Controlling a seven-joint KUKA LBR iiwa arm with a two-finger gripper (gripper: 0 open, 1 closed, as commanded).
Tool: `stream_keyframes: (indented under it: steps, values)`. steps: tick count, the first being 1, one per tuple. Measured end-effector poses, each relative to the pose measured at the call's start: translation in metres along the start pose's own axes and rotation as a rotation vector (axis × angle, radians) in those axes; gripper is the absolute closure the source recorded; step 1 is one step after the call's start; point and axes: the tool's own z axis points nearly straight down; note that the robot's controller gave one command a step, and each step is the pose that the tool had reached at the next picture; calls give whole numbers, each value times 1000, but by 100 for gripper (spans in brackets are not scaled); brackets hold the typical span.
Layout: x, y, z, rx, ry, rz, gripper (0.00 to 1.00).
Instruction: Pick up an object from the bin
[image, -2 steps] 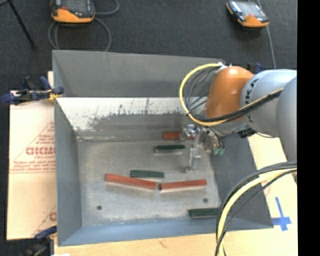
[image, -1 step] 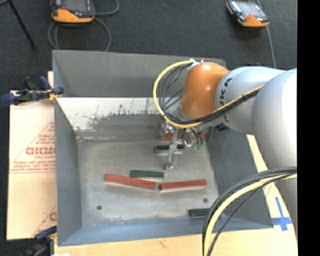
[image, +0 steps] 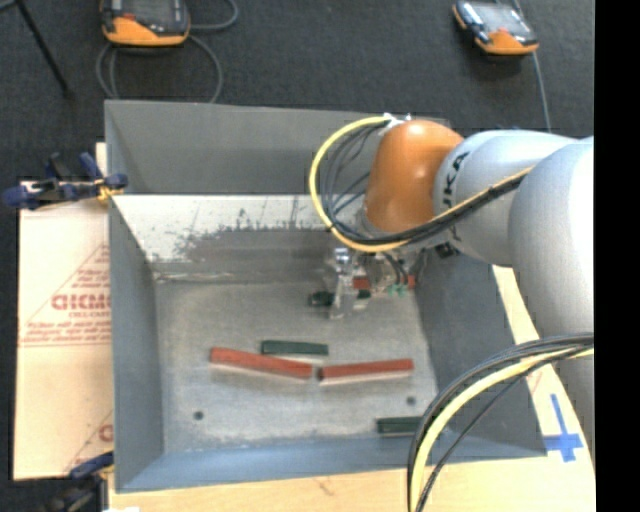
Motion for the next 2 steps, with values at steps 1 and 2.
stream_keyframes:
  steps: [1,2]
  values:
    - [4,0,-146,0,4,-50,100]
    - [6,-1,-140,0,13,-50,0]
